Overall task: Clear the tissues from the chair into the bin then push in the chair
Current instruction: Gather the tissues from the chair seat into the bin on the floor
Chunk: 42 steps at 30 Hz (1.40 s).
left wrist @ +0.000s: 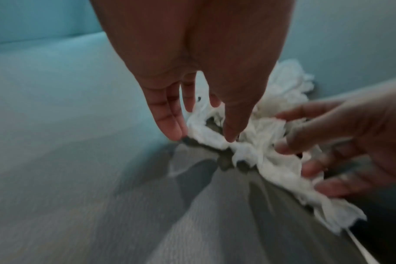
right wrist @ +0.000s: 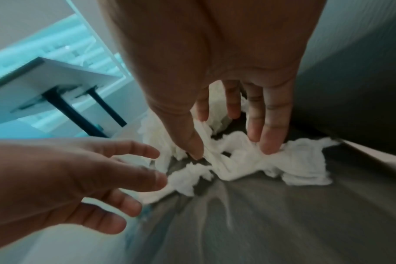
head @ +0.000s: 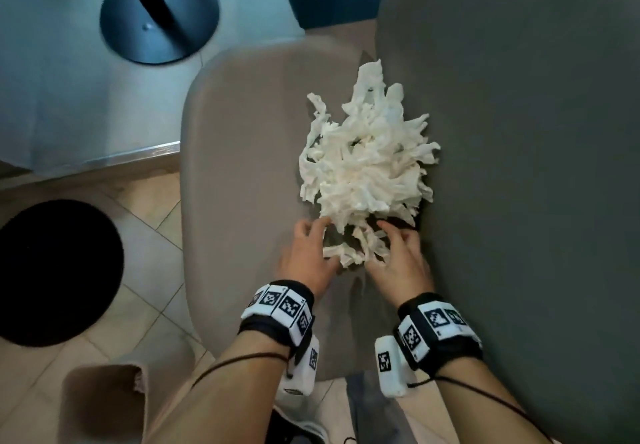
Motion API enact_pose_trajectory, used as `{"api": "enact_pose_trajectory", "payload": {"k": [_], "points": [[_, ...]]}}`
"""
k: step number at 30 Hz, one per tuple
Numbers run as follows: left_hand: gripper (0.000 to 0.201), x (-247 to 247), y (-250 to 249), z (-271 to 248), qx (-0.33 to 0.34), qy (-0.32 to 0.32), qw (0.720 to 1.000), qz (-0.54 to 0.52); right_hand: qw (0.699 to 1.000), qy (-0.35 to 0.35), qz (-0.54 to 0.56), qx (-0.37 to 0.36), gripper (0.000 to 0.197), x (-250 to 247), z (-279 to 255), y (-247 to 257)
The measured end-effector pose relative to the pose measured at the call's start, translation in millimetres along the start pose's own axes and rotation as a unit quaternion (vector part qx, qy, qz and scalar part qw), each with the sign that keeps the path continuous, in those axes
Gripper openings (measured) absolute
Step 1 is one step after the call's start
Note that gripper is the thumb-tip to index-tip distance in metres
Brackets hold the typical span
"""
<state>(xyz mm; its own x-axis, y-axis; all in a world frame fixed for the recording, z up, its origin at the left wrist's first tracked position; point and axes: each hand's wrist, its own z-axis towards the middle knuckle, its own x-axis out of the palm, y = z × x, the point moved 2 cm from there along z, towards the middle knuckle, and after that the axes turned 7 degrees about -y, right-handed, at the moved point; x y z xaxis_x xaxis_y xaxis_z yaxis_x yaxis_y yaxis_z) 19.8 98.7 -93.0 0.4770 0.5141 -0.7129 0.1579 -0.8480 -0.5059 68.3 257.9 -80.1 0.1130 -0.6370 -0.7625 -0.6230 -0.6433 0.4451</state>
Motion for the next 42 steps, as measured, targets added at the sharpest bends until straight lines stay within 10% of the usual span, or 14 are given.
{"api": "enact_pose_trajectory", "payload": {"k": [10,17,27,34,42], "points": [[0.012,4,3,9,-0.004,-0.040,0.998,0.045,0.998,-0.044,-0.036,-0.028,0.017,22,23,-20],[0.036,-43,-16,1,0.010,-0.114,0.991,-0.071,0.997,0.017,-0.071,-0.010,0.042,25,18,-22],[0.048,-19,-51,47,0.048,-0.112,0.992,0.008,0.990,-0.102,0.094,-0.019,0.028,5,27,-22],[0.021,-27,-39,37,0.020,-0.140,0.989,-0.053,0.965,-0.110,0.237,-0.019,0.040,-35,30,22],[0.016,-55,-14,8,0.030,-0.197,0.976,-0.088,0.996,-0.080,0.039,-0.031,0.041,-17,69,34]]}}
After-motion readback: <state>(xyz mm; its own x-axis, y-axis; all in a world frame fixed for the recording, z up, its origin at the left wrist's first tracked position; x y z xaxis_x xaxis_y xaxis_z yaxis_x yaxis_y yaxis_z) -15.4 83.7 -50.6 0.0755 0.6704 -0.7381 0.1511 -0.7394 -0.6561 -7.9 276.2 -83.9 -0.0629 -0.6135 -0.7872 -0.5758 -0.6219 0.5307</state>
